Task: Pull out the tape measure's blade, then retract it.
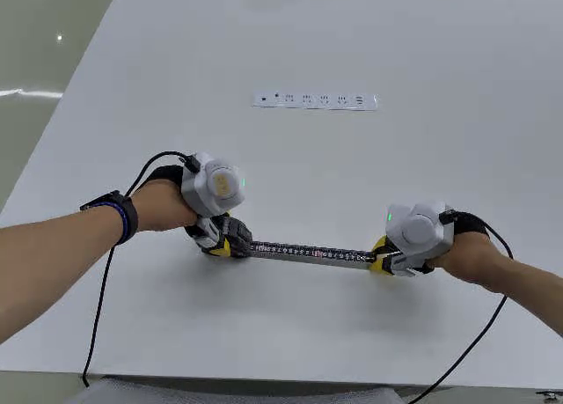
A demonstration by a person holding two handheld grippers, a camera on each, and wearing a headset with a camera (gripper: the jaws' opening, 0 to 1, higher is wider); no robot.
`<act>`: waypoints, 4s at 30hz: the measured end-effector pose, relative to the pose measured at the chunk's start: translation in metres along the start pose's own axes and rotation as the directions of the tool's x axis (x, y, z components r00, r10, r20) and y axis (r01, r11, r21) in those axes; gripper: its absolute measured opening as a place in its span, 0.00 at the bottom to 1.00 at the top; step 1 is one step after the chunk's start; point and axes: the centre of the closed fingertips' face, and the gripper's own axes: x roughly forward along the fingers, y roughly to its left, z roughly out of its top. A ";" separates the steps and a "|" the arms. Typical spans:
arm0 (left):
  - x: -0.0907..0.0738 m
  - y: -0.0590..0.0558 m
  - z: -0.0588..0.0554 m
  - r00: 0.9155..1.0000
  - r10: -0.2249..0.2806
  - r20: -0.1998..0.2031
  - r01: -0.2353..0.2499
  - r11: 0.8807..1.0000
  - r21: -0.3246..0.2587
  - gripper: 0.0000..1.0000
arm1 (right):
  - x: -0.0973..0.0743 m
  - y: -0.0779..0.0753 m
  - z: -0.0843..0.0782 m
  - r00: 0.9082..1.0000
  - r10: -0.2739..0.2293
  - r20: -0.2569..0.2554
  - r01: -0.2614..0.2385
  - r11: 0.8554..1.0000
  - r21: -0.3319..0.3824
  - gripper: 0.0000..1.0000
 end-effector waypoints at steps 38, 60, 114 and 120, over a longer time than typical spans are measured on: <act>0.007 0.006 -0.002 1.000 0.015 -0.027 -0.015 1.000 0.018 0.36 | -0.009 -0.002 -0.016 0.999 -0.011 -0.038 0.012 1.000 0.021 0.15; -0.037 0.014 0.016 0.969 0.179 0.170 -0.146 0.971 -0.192 0.53 | -0.034 -0.011 0.000 0.979 -0.155 0.135 0.100 0.934 0.344 0.32; -0.137 -0.059 -0.020 0.752 0.551 0.362 -0.192 0.708 -0.679 0.62 | -0.099 0.041 0.013 0.876 -0.383 0.295 0.171 0.816 0.552 0.57; -0.130 -0.071 -0.017 0.755 0.547 0.362 -0.183 0.706 -0.685 0.63 | -0.101 0.053 0.014 0.867 -0.392 0.307 0.162 0.804 0.572 0.59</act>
